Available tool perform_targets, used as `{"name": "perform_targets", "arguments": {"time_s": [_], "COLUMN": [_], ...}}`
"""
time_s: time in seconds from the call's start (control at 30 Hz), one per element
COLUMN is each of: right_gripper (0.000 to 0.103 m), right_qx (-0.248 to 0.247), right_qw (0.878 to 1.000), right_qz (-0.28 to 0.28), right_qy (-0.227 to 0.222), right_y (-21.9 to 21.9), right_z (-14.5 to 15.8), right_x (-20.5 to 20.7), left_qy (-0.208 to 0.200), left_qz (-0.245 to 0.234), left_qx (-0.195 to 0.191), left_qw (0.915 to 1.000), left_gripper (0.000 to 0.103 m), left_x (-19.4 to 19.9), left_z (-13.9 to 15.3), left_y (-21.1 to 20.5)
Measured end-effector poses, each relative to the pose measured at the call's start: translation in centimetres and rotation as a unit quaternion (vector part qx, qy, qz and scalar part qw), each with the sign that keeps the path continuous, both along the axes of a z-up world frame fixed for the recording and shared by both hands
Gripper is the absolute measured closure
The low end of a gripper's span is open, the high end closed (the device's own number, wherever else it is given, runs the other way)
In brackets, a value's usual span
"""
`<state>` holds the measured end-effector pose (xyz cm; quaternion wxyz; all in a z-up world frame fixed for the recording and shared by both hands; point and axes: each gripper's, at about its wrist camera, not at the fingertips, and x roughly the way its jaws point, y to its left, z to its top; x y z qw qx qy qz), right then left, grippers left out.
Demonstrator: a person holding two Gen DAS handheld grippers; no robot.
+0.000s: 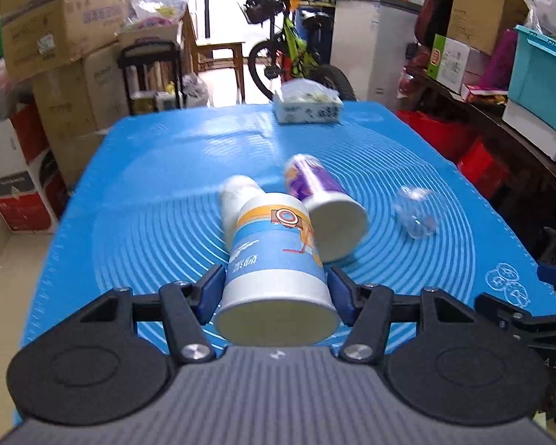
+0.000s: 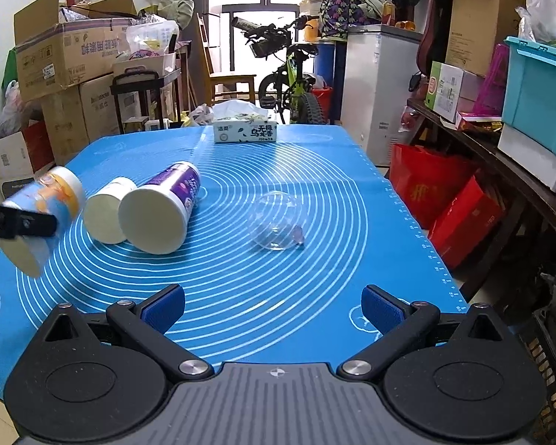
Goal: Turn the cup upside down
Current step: 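Lift the blue cartoon cup with the left tool toward the right tool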
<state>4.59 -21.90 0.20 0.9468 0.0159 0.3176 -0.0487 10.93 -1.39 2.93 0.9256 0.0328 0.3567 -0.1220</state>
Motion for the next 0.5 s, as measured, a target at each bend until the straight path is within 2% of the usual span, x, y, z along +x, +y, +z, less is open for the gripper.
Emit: {"name": "perform_targets", "arguments": {"time_s": [0.23, 0.5], "right_gripper": [0.000, 0.000], "right_qx": [0.006, 0.010], "right_qw": [1.000, 1.000], "right_qz": [-0.008, -0.006], "right_qy": [0.013, 0.023], "right_y": [-0.8, -0.9], "right_z": [-0.6, -1.1], "right_x": [0.1, 0.2], "left_qy": [0.029, 0.053], "left_qz": [-0.001, 0.000], "left_qx": [-0.012, -0.015], "left_qw": [0.9995, 0.9985], "left_gripper": [0.041, 0.040], "left_x": [0.2, -0.4], "left_z": [-2.7, -3.9], "left_y": [-2.1, -2.9]}}
